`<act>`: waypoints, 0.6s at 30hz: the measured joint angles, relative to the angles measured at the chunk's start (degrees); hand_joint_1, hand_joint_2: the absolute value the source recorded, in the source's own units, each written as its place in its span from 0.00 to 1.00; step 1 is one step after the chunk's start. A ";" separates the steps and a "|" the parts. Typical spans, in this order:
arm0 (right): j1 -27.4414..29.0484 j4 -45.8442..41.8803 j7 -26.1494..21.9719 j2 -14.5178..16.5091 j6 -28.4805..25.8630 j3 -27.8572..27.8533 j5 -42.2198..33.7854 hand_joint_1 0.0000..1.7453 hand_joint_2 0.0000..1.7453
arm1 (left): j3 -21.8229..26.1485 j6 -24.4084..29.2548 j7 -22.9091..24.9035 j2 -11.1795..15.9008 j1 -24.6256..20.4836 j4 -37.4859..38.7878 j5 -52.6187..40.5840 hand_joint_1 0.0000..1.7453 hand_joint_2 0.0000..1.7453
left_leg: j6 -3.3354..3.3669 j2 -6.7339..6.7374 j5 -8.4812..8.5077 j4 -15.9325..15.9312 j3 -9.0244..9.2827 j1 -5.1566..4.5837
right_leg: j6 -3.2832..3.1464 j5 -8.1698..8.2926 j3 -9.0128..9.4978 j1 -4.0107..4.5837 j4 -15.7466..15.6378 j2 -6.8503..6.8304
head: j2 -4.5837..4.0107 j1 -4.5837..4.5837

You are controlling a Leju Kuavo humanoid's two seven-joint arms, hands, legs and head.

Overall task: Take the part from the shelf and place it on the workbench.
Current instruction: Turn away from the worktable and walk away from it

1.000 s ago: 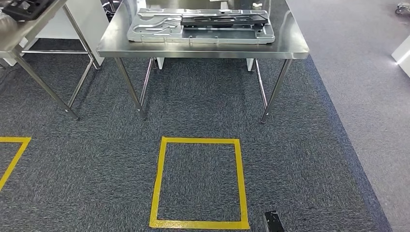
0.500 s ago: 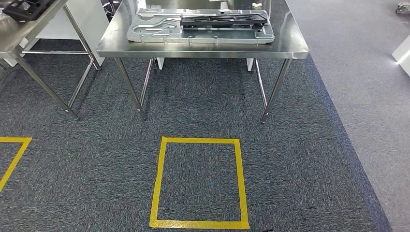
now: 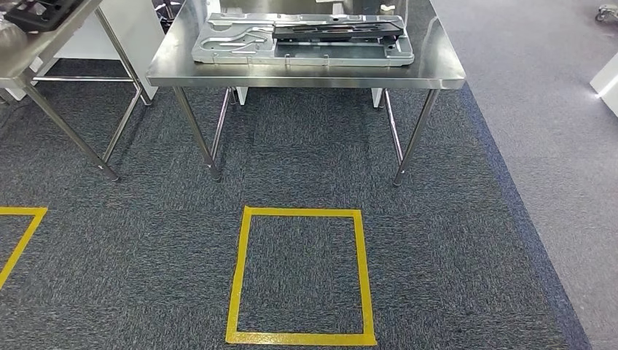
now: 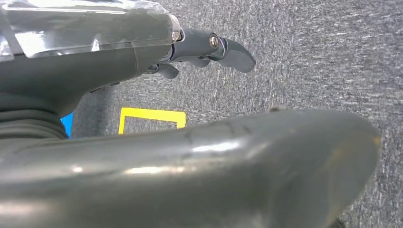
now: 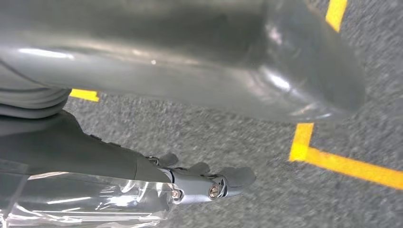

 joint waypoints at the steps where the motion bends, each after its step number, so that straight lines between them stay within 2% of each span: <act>1: -0.05 0.00 -0.55 0.03 0.56 0.00 0.01 0.00 0.00 | -0.09 -0.14 -0.24 0.00 0.00 0.00 0.01 0.00 0.00 | 0.00 0.00 0.00 0.00 0.00 0.00 | 0.00 0.00 0.00 0.00 0.00 0.00 | 0.00 0.00; 8: -0.26 0.00 -1.62 0.14 1.07 0.00 0.27 0.00 0.00 | -0.56 -0.38 -1.19 0.00 0.00 0.00 0.18 0.00 0.00 | 0.06 -0.01 -0.04 0.09 -0.04 -0.04 | 0.05 0.06 0.00 -0.06 -0.07 0.00 | 0.00 0.00; 12: -0.49 0.00 -0.39 0.35 -0.50 0.18 2.42 0.00 0.00 | -0.57 -0.19 -1.25 0.06 0.06 0.02 0.44 0.00 0.00 | 0.95 -0.14 0.37 -0.59 0.00 -0.09 | 0.62 0.29 0.21 -0.18 -0.40 -0.24 | 0.00 0.00; 13: -0.56 0.00 -0.10 0.38 -0.85 0.30 2.84 0.00 0.00 | -0.57 -0.11 -1.21 0.04 0.05 0.03 0.46 0.00 0.00 | 1.13 -0.22 0.82 -1.29 0.27 0.15 | 0.77 -0.28 0.06 -0.12 0.08 -0.20 | -0.01 0.01; 14: -0.60 0.00 0.11 0.39 -1.10 0.43 3.10 0.00 0.00 | -0.57 -0.05 -1.12 0.02 0.04 0.04 0.48 0.00 0.00 | 1.28 -0.34 1.28 -1.95 0.49 0.43 | 0.96 -1.52 -0.55 -0.10 1.56 -0.07 | -0.01 0.01; 15: -0.59 0.00 0.27 0.38 -1.31 0.55 3.25 0.00 0.00 | -0.57 0.00 -0.95 0.00 0.04 0.04 0.48 0.00 0.00 | 1.33 -0.50 1.61 -2.33 0.57 0.62 | 1.15 -3.42 -1.78 -0.24 4.36 0.12 | -0.01 0.01; 17: -0.49 0.01 0.48 0.38 -1.70 0.72 3.42 0.00 0.00 | -0.57 0.04 -0.36 -0.02 0.08 0.06 0.49 0.00 0.00 | 1.33 -0.96 1.83 -2.35 0.19 0.73 | 1.64 -7.40 -5.22 -0.70 11.99 0.34 | -0.01 0.00; 18: -0.42 0.02 0.56 0.38 -1.89 0.78 3.54 0.00 0.00 | -0.57 0.06 -0.02 -0.03 0.13 0.08 0.51 0.00 0.00 | 1.19 -1.32 1.85 -2.19 0.00 0.80 | 1.92 -8.23 -6.39 -1.01 14.65 0.36 | 0.00 0.01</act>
